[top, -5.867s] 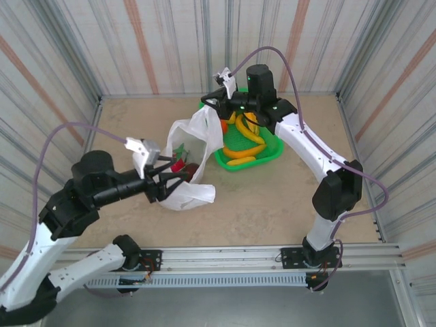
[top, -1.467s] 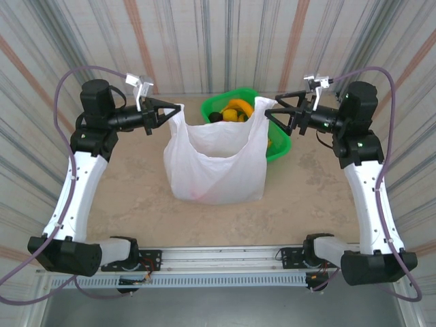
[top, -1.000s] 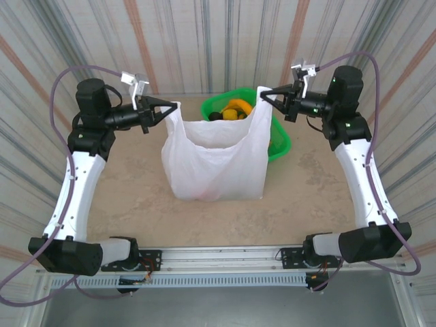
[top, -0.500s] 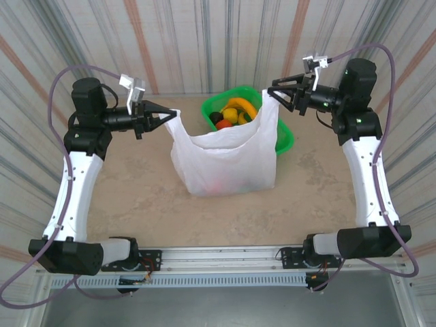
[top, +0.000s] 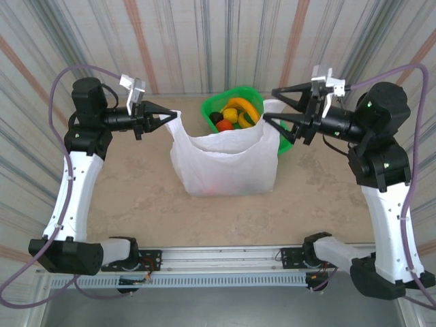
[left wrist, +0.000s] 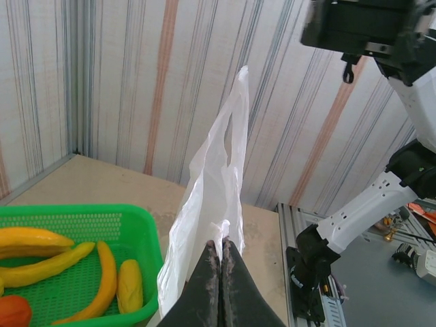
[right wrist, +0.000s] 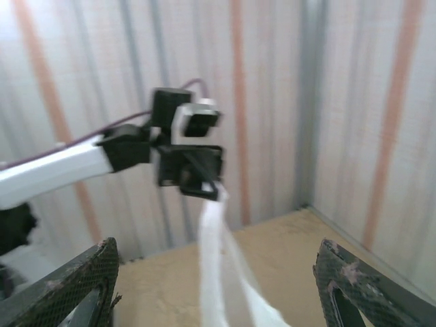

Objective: Place the fake fruits into the plastic bag and tie a complex knot

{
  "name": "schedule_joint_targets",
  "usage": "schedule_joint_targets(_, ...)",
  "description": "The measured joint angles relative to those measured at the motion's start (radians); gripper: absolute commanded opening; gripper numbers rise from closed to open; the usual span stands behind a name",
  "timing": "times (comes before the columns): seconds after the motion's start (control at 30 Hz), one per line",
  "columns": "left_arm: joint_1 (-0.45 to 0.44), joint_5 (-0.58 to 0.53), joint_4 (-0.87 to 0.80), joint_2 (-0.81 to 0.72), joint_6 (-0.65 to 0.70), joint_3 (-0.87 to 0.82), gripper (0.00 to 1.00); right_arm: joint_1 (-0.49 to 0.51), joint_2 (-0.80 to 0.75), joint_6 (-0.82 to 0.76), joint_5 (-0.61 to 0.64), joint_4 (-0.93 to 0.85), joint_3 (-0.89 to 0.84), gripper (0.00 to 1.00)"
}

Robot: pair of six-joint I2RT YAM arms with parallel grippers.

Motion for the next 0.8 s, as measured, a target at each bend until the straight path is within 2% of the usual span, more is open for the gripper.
schedule_joint_targets(0.17, 0.0, 0.0, 0.005, 0.0, -0.017, 0.0, 0.0, 0.243, 0.022, -0.023, 0.109, 0.002, -0.039, 0.72)
schedule_joint_targets(0.33, -0.001, 0.014, 0.006, 0.003, -0.019, 0.0, 0.0, 0.372, 0.129, -0.035, 0.192, 0.014, -0.087, 0.75)
schedule_joint_targets(0.53, -0.018, 0.062, 0.017, 0.012, -0.018, 0.0, 0.0, 0.386, 0.305, -0.072, 0.233, 0.021, -0.087, 0.79)
schedule_joint_targets(0.7, -0.027, 0.1, 0.023, 0.016, -0.018, 0.0, 0.0, 0.386, 0.415, -0.097, 0.222, 0.045, -0.041, 0.75)
schedule_joint_targets(0.8, -0.032, 0.112, 0.024, 0.021, -0.018, 0.0, 0.0, 0.387, 0.447, -0.097, 0.193, 0.083, -0.041, 0.7)
